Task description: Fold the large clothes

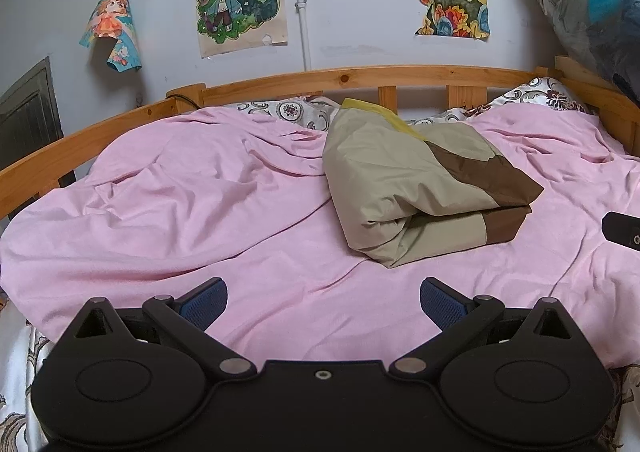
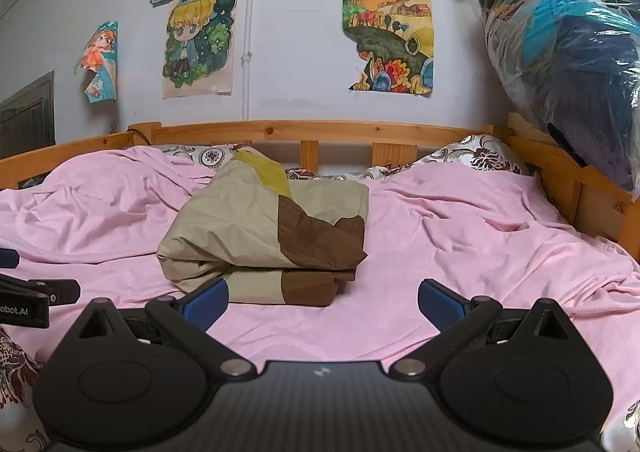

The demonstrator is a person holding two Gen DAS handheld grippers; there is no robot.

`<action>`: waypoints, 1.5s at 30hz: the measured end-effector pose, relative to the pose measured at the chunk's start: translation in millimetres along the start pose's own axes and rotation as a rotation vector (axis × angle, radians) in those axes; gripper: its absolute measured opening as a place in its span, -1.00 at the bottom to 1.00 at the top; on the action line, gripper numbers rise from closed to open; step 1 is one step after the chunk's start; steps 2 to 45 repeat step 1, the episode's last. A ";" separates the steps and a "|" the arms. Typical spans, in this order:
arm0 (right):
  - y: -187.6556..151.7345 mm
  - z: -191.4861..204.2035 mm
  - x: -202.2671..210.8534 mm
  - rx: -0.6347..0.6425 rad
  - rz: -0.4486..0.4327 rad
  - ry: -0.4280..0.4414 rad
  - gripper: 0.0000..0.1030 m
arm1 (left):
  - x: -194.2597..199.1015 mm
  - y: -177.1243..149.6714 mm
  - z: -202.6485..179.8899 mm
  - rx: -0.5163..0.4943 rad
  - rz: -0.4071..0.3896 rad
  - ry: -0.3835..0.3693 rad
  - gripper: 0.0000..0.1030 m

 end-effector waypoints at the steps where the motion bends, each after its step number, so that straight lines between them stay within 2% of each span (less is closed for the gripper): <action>1: -0.5 0.0 -0.6 -0.001 0.003 -0.001 0.99 | -0.1 -0.3 -0.1 0.001 0.002 0.001 0.99; 45: -0.5 0.0 -0.6 -0.001 0.003 -0.001 0.99 | -0.1 -0.3 -0.1 0.001 0.002 0.001 0.99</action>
Point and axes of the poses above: each gripper's, at about its wrist camera, not at the fingertips, and x roughly against the way its jaws point, z to its left, y to its top, the point moved 1 cm from there along -x, roughly the way its jaws point, and after that the axes turned 5 degrees about -y, right-handed, at the moved point
